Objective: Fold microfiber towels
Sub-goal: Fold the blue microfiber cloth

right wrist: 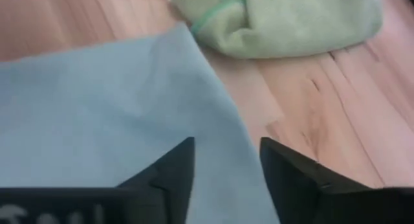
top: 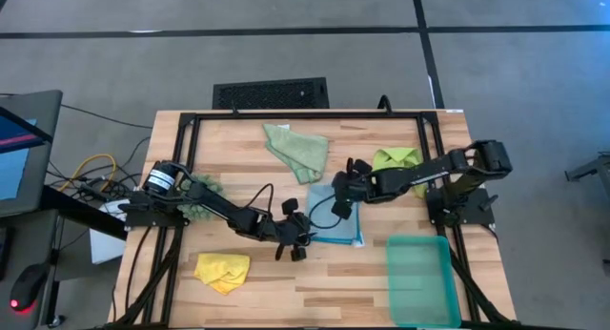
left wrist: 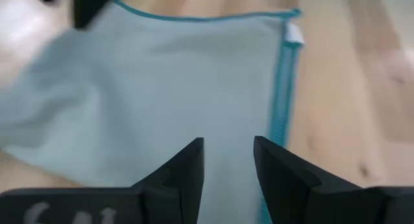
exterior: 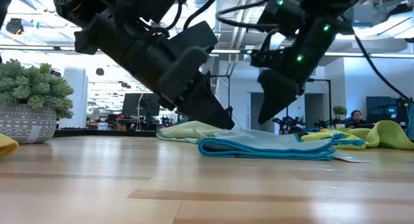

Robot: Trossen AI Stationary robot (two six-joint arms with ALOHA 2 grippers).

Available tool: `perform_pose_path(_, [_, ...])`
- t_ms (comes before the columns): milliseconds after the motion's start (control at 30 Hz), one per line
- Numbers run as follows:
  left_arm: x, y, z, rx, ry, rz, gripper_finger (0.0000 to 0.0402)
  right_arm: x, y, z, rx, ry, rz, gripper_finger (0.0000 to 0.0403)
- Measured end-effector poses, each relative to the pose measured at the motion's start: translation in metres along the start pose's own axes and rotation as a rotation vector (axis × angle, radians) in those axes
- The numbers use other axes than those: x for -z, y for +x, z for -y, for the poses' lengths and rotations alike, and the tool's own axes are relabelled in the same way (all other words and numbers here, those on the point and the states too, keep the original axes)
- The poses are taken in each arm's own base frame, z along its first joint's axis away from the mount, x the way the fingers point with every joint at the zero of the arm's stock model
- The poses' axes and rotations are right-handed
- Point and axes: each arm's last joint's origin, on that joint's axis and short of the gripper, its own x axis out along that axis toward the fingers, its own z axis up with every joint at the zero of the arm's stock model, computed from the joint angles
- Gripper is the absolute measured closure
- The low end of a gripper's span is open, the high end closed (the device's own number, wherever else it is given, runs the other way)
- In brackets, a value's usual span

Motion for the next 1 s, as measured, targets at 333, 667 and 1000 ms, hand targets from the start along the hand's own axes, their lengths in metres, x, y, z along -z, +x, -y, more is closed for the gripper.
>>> perform_pose_path(333, [0.017, -0.002, -0.002, 0.08, 0.004, -0.207, 0.0275, 0.028, -0.054, -0.072, -0.338, -0.19, 0.074, 0.0196])
perform_pose_path(667, [0.004, -0.035, 0.019, 0.126, 0.126, -0.193, 0.0275, 0.066, -0.078, -0.12, -0.43, -0.277, 0.12, 0.027])
perform_pose_path(1000, [0.013, -0.03, 0.013, -0.038, 0.1, -0.156, 0.0275, 0.066, -0.044, -0.12, -0.192, 0.118, 0.152, 0.0331])
